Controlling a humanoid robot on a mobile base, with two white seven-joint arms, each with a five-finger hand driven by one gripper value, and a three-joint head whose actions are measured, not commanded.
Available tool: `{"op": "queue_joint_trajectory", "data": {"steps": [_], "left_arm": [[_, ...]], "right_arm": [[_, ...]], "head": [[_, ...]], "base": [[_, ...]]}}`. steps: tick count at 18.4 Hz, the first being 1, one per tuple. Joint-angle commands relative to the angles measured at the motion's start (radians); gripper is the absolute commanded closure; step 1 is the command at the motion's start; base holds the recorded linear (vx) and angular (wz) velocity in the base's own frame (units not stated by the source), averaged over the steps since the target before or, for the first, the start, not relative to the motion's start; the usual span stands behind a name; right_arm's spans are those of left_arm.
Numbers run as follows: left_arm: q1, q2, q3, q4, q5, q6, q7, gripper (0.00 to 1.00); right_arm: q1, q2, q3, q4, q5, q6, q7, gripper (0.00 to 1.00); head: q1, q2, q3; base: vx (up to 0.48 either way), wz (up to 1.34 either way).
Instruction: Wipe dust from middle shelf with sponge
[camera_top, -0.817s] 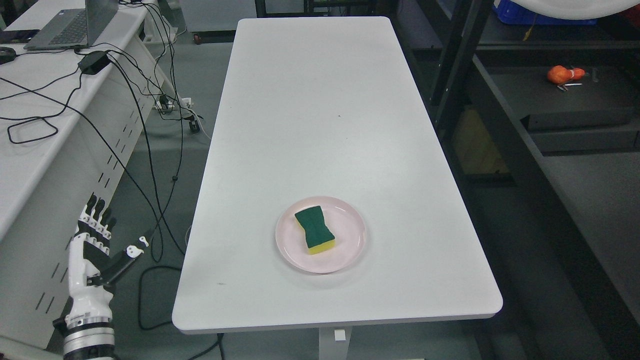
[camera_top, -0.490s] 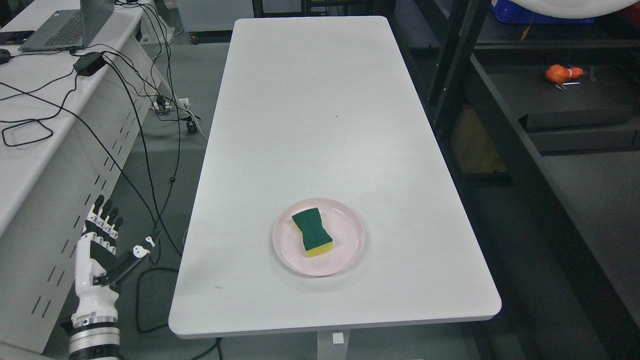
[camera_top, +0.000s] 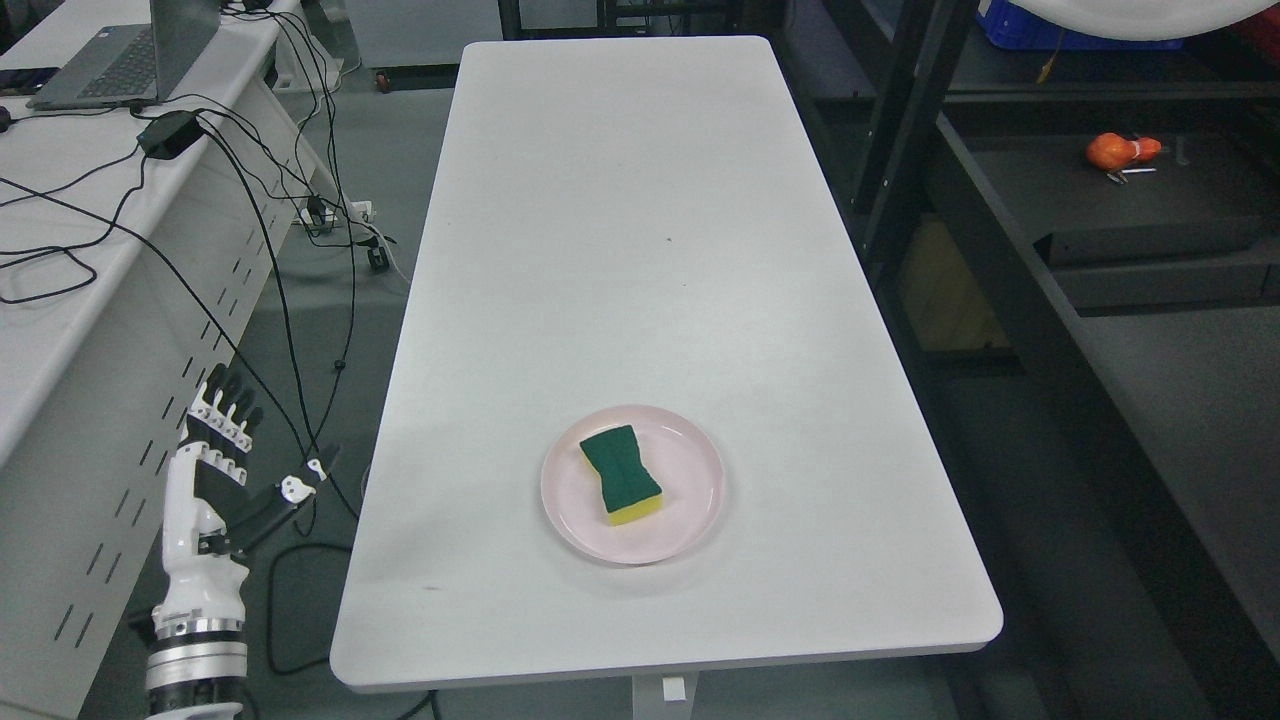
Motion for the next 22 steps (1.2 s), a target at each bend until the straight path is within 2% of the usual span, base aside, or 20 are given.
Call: {"op": "queue_joint_trajectory", "data": {"steps": [1, 7, 10, 14, 19, 22], "left_arm": [[-0.038, 0.105, -0.023, 0.0, -0.099, -0.104, -0.094, 0.01], [-0.077, 0.131, -0.057, 0.003, -0.474, -0.282, -0.18, 0.01], [-0.093, 0.191, -0.101, 0.008, -0.683, -0.397, -0.192, 0.01], [-0.118, 0.253, -0.167, 0.02, -0.918, -0.468, -0.194, 0.01], [-0.159, 0.268, -0.27, 0.028, -1.16, -0.557, -0.208, 0.01], [-0.192, 0.262, -0.359, 0.036, -1.225, -0.56, -0.232, 0.01]], "right_arm": [[0.0, -0.017, 0.0, -0.017, 0.0, 0.073, 0.001, 0.0], [0.0, -0.017, 0.0, -0.017, 0.0, 0.073, 0.001, 0.0], [0.0, -0.017, 0.0, -0.017, 0.0, 0.073, 0.001, 0.0], [0.0, -0.017, 0.0, -0.017, 0.0, 0.075, 0.001, 0.0], [0.0, -0.017, 0.0, -0.017, 0.0, 0.073, 0.001, 0.0], [0.0, -0.017, 0.0, -0.017, 0.0, 0.073, 0.001, 0.0]], "head": [[0.0, 0.0, 0.0], [0.0, 0.0, 0.0], [0.0, 0.0, 0.0], [0.0, 0.0, 0.0], [0.0, 0.0, 0.0], [0.0, 0.0, 0.0]], "base": [[0.015, -0.01], [0.005, 0.0], [0.0, 0.0], [0.0, 0.0], [0.0, 0.0], [0.0, 0.0]]}}
